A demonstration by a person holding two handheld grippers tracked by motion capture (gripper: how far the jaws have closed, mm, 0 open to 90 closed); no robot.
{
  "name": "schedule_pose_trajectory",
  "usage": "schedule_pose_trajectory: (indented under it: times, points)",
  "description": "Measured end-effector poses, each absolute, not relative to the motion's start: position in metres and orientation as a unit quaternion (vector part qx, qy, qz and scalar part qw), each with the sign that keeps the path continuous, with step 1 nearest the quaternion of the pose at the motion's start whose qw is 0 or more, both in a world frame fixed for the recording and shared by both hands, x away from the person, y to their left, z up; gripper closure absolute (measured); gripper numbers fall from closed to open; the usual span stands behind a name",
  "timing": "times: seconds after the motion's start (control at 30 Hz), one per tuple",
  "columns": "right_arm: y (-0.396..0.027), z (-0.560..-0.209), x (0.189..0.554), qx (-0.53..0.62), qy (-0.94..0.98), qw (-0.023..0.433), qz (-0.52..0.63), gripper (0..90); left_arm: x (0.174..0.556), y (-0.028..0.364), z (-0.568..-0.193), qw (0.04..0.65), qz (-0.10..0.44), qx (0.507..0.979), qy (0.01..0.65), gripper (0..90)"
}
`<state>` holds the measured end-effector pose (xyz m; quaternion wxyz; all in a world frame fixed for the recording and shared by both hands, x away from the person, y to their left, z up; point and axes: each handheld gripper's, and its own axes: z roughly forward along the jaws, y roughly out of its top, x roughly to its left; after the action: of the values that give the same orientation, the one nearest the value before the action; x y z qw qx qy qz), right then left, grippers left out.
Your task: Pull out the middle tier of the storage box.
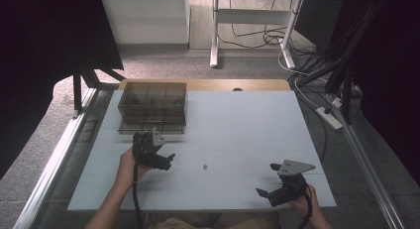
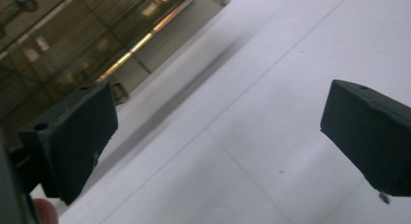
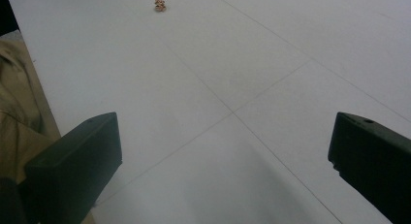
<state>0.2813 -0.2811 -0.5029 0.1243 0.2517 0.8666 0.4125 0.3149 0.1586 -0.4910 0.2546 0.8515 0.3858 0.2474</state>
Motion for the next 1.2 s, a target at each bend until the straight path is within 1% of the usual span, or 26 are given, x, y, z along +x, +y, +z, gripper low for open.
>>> schedule_pose_trajectory:
  times: [0.23,1.2]
  points:
    - [-0.281,-0.503,0.281,0.253,0.867,0.127,0.410,0.0,0.306,0.149,-0.495,0.263,0.240,0.857,0.373,0.1]
    - [-0.281,-0.503,0.281,0.254,0.867,0.128,0.410,0.0,0.298,0.124,-0.502,0.277,0.221,0.868,0.347,0.1]
